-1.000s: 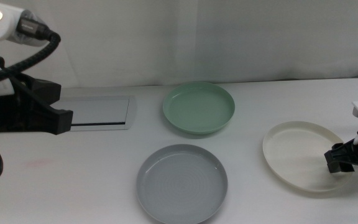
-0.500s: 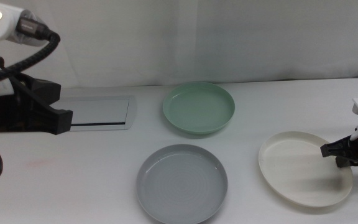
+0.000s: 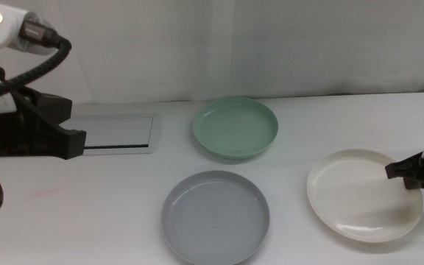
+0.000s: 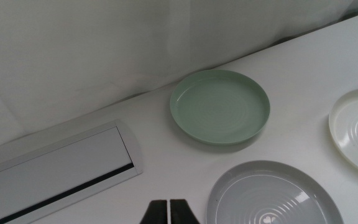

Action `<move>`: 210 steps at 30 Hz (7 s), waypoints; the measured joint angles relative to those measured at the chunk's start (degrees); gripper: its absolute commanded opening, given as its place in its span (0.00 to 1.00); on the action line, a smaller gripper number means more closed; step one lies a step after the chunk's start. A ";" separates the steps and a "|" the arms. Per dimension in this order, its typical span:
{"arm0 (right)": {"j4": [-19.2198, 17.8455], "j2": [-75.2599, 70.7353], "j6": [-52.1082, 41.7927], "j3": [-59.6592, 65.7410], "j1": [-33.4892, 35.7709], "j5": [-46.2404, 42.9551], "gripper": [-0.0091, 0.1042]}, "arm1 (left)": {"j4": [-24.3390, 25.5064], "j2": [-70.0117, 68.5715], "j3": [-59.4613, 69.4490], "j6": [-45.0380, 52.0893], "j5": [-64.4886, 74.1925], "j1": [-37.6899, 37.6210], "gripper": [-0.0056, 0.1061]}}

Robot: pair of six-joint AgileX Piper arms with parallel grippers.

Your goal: Stack the three bowls on top of each other.

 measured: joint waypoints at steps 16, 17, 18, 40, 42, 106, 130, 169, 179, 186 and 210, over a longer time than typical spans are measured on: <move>1.10 -12.51 -1.34 -0.09 -1.45 5.98 0.06 | 0.00 0.00 0.00 0.00 0.00 0.00 0.02; 1.49 -12.93 -1.56 -0.39 -1.45 6.89 0.06 | 0.00 0.00 0.00 0.00 0.00 0.00 0.02; 1.88 -13.30 -1.56 -0.88 -1.45 7.58 0.06 | 0.00 0.00 0.00 0.00 0.00 0.00 0.02; 18.38 -12.86 -3.82 -12.84 14.34 13.74 0.06 | 0.00 0.00 0.00 0.00 0.00 0.00 0.02; 18.38 -11.36 -2.78 -14.06 17.02 13.42 0.06 | 0.00 0.00 0.00 0.00 0.00 0.00 0.02; 13.91 15.94 5.51 -20.92 31.87 8.89 0.06 | 2.97 -26.40 25.53 -1.62 -15.12 0.00 0.02; 11.94 15.95 5.60 -21.01 31.93 8.78 0.91 | 3.15 -37.76 51.36 -5.04 -32.96 0.00 0.02; -16.31 -16.18 20.40 -23.32 26.58 19.04 0.91 | 2.78 -37.76 55.24 -4.37 -37.07 0.00 0.02; -18.25 -16.18 25.64 -23.32 26.58 17.03 0.91 | 2.78 -39.48 55.24 -4.59 -36.94 5.34 0.02; -20.23 -13.03 29.98 -24.31 26.57 16.58 0.91 | 2.78 -50.25 55.24 -4.59 -36.94 16.93 0.02; -17.78 20.84 34.70 -54.19 26.57 27.53 0.91 | 2.78 -54.23 55.24 -4.59 -37.28 19.40 0.02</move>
